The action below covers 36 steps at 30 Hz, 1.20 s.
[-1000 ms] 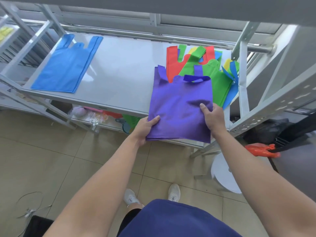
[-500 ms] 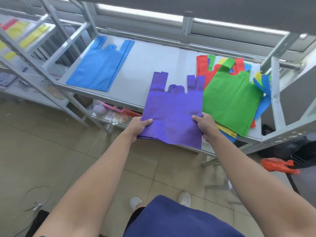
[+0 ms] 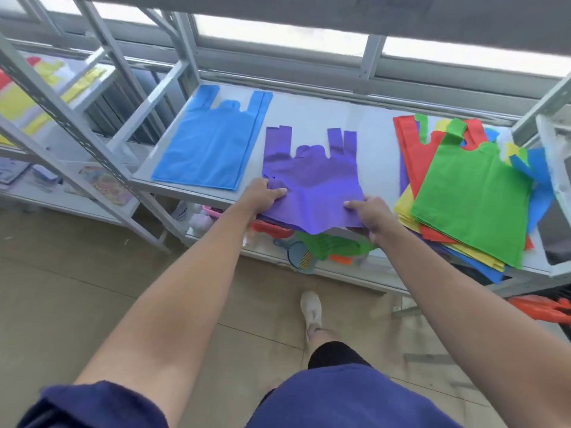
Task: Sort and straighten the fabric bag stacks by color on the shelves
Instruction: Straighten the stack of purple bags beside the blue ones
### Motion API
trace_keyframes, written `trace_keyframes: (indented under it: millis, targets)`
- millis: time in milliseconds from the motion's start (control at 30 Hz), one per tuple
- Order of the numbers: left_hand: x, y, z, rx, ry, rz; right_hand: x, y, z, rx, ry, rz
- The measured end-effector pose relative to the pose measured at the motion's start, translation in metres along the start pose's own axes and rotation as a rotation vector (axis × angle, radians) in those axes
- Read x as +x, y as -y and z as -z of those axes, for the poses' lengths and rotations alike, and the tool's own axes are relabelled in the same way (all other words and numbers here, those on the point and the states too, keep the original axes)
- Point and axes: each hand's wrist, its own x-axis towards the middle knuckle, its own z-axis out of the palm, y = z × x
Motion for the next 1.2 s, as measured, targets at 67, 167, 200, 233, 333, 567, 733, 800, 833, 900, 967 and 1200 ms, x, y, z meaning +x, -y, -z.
trace_keyframes:
  millis: [67,167,200,233,333,567,733,800,833,900,967,1200]
  targets:
    - [0.033,0.007,0.004,0.059,-0.018,-0.008,0.029,0.002,-0.01,-0.077,-0.034,0.055]
    - [0.078,0.01,0.006,0.082,-0.08,-0.013,0.067,0.006,-0.023,-0.12,-0.038,0.073]
    - [0.088,0.01,0.006,0.075,-0.1,-0.012,0.077,0.006,-0.027,-0.14,-0.04,0.077]
    - [0.096,0.007,0.006,0.074,-0.115,-0.021,0.085,0.006,-0.03,-0.161,-0.045,0.08]
    - [0.115,0.003,0.005,0.146,-0.203,-0.072,0.103,0.007,-0.039,-0.213,-0.066,0.075]
    - [0.137,0.013,0.0,0.149,-0.216,-0.1,0.109,0.015,-0.043,-0.247,-0.117,0.065]
    - [0.133,0.009,0.0,0.157,-0.241,-0.12,0.106,0.022,-0.043,-0.256,-0.116,0.054]
    - [0.126,0.007,-0.001,0.179,-0.286,-0.123,0.103,0.024,-0.041,-0.268,-0.129,0.059]
    - [0.121,0.005,-0.001,0.192,-0.308,-0.132,0.099,0.024,-0.039,-0.283,-0.144,0.065]
    - [0.107,0.003,-0.001,0.228,-0.341,-0.169,0.085,0.022,-0.034,-0.344,-0.171,0.082]
    - [0.09,-0.001,-0.001,0.303,-0.352,-0.211,0.067,0.022,-0.025,-0.433,-0.197,0.119]
    - [0.006,-0.035,-0.018,0.406,-0.216,-0.353,-0.023,0.021,0.032,-0.556,-0.294,0.23]
